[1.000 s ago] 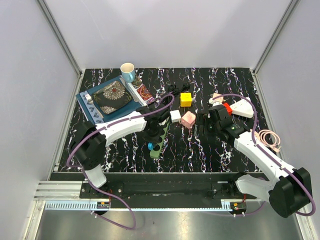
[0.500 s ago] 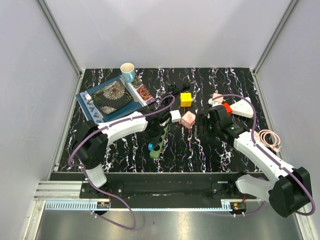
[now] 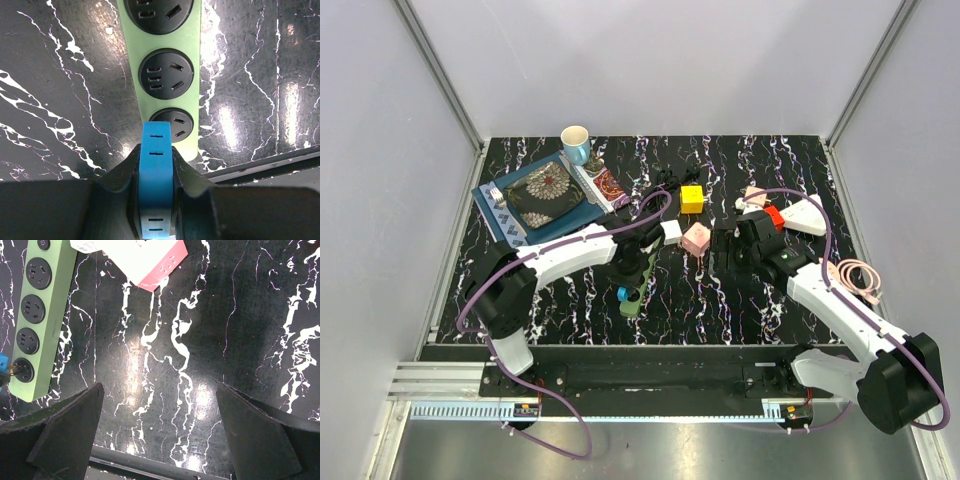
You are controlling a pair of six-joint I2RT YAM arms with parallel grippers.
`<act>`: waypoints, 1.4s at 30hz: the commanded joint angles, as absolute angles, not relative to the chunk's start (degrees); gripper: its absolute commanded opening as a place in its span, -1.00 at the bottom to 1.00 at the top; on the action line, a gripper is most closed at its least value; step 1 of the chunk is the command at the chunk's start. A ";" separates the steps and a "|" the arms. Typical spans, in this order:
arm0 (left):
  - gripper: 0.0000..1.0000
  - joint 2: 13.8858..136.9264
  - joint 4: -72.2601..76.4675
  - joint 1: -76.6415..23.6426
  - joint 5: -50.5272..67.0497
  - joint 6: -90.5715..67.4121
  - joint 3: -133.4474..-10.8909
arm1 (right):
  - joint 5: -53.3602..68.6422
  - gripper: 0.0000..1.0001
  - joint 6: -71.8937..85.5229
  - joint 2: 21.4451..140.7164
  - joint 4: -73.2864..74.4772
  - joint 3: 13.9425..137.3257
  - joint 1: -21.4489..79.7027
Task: Insert the plug
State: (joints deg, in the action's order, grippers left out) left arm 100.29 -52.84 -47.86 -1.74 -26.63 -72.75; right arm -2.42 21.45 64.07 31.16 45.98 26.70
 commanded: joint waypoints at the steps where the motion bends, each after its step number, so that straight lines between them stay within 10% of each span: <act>1: -1.00 101.60 -51.42 -48.69 -2.55 -27.34 -74.35 | -2.55 0.99 20.48 63.90 29.36 45.79 26.54; 42: -1.00 102.74 -49.05 -49.66 -7.56 -29.71 -69.97 | -0.53 0.99 19.51 64.16 28.83 45.09 26.63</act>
